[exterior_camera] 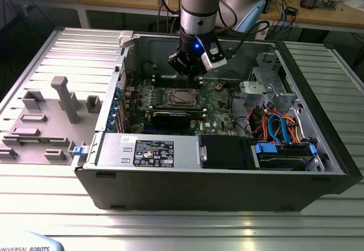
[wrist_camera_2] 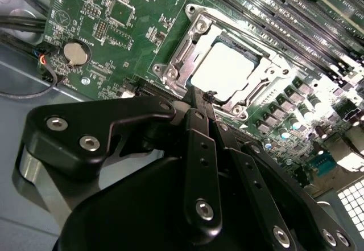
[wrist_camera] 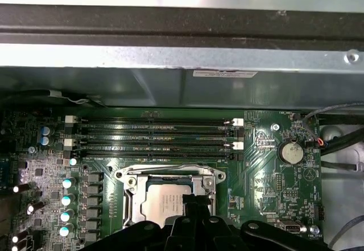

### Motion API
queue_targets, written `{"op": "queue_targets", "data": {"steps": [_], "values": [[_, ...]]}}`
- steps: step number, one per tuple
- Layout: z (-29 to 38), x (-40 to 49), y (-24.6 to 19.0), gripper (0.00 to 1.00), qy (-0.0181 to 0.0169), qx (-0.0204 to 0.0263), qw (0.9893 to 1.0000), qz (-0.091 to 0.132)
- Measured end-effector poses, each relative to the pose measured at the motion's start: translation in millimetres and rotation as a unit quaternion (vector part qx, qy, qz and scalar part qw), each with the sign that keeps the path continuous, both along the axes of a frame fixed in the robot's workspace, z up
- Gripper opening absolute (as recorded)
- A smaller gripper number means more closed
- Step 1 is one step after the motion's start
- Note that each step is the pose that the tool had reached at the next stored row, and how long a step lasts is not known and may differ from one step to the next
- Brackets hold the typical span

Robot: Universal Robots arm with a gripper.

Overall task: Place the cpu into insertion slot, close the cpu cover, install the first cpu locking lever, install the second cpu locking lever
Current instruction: 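Install the second cpu locking lever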

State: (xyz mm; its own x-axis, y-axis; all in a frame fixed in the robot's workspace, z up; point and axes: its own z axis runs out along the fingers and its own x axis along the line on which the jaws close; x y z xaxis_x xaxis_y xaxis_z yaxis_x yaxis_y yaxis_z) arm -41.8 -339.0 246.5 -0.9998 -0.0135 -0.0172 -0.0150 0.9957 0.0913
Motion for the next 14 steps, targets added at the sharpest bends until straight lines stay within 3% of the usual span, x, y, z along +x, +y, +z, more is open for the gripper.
{"op": "queue_targets", "data": {"steps": [14], "values": [[0.0,0.0,-3.4,0.11,0.0000,-0.0007,1.0000,0.000]]}}
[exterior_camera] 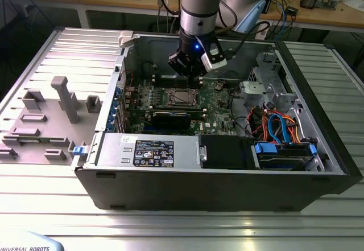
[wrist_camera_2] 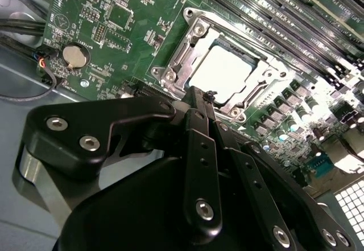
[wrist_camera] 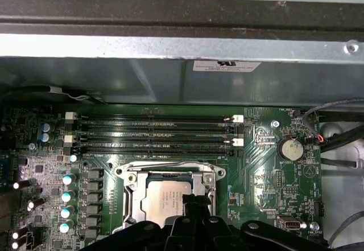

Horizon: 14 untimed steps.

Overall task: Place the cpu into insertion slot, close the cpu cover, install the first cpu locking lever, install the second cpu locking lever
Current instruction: 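Install the second cpu locking lever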

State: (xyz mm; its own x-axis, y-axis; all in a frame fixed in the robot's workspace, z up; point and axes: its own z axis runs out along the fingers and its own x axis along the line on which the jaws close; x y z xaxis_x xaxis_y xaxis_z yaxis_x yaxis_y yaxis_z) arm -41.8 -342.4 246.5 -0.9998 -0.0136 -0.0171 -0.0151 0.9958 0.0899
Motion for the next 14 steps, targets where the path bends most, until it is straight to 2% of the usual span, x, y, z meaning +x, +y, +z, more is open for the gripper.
{"op": "queue_targets", "data": {"steps": [6,9,14], "values": [[0.4,0.0,-3.7,0.11,0.0000,-0.0009,1.0000,0.000],[9.4,0.0,-4.0,0.11,0.0000,-0.0008,1.0000,0.000],[9.4,0.0,-8.0,0.11,0.0000,-0.0009,1.0000,0.000]]}}
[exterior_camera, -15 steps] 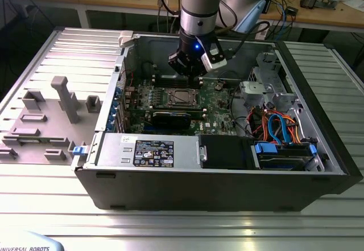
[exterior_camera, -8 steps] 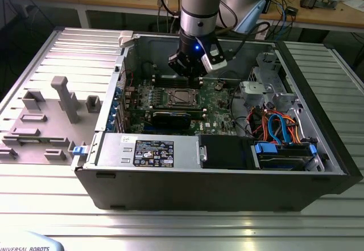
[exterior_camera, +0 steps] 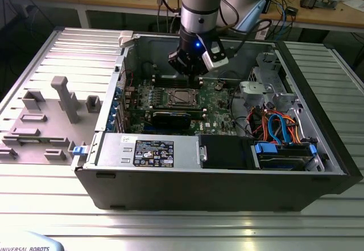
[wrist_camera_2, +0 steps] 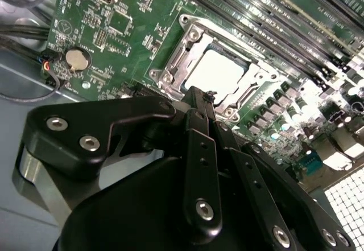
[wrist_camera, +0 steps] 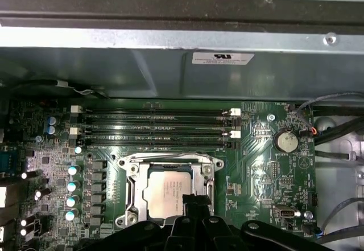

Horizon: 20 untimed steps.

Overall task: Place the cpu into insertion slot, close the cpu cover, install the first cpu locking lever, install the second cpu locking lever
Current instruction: 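Install the second cpu locking lever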

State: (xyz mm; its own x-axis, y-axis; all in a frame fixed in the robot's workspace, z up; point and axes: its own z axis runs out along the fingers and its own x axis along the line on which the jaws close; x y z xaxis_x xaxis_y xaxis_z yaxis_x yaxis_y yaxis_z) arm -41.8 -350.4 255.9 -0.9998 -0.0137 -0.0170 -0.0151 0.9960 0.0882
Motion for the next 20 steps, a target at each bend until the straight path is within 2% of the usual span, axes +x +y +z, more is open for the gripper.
{"op": "queue_targets", "data": {"steps": [4,19,20], "values": [[-0.3,0.0,-5.5,0.11,0.0000,0.0000,1.0000,0.000],[-0.3,0.0,-6.6,0.11,0.0000,0.0000,1.0000,0.000],[-0.2,0.0,-8.7,0.11,0.0000,0.0000,1.0000,0.000]]}}
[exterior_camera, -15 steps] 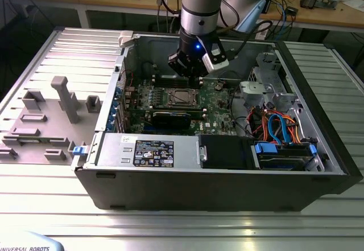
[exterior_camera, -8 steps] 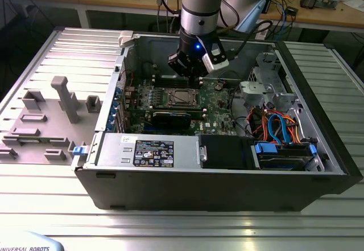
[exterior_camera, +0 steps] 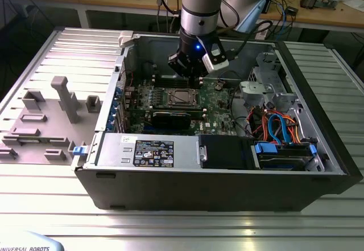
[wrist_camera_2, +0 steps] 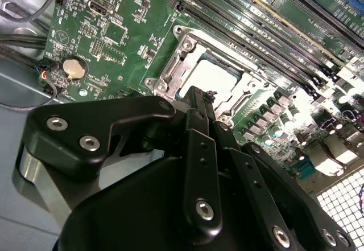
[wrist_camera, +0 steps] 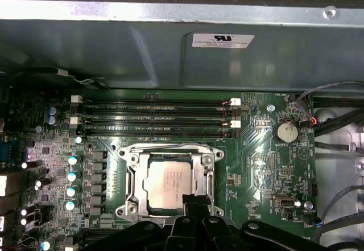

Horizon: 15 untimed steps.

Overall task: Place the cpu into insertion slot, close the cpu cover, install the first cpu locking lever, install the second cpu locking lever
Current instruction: 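Install the second cpu locking lever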

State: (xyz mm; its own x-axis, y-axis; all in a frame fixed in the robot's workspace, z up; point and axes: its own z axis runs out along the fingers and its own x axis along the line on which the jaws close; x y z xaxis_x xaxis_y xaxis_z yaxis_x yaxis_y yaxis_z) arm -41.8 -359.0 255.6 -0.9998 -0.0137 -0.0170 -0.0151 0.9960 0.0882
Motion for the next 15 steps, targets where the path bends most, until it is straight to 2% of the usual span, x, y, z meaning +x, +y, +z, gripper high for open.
{"op": "queue_targets", "data": {"steps": [1,2,3,4,7,12,14,15], "values": [[0.0,0.0,-8.2,0.11,0.0016,0.0000,1.0000,0.000],[-0.2,0.0,-20.1,0.11,0.0058,0.0018,1.0000,0.000],[-1.5,0.0,-35.5,0.11,0.0113,0.0153,0.9998,0.000],[-4.3,-0.4,-45.7,0.11,0.0166,0.0164,0.9997,0.000],[-6.0,-3.7,-46.5,0.11,0.0197,0.0185,0.9996,0.000],[-8.0,-14.4,-47.0,0.11,0.0218,0.0237,0.9995,0.000],[-9.3,-21.6,-47.1,0.11,0.0222,0.0274,0.9994,0.000],[-10.5,-24.8,-47.1,0.11,0.0222,0.0329,0.9992,0.000]]}}
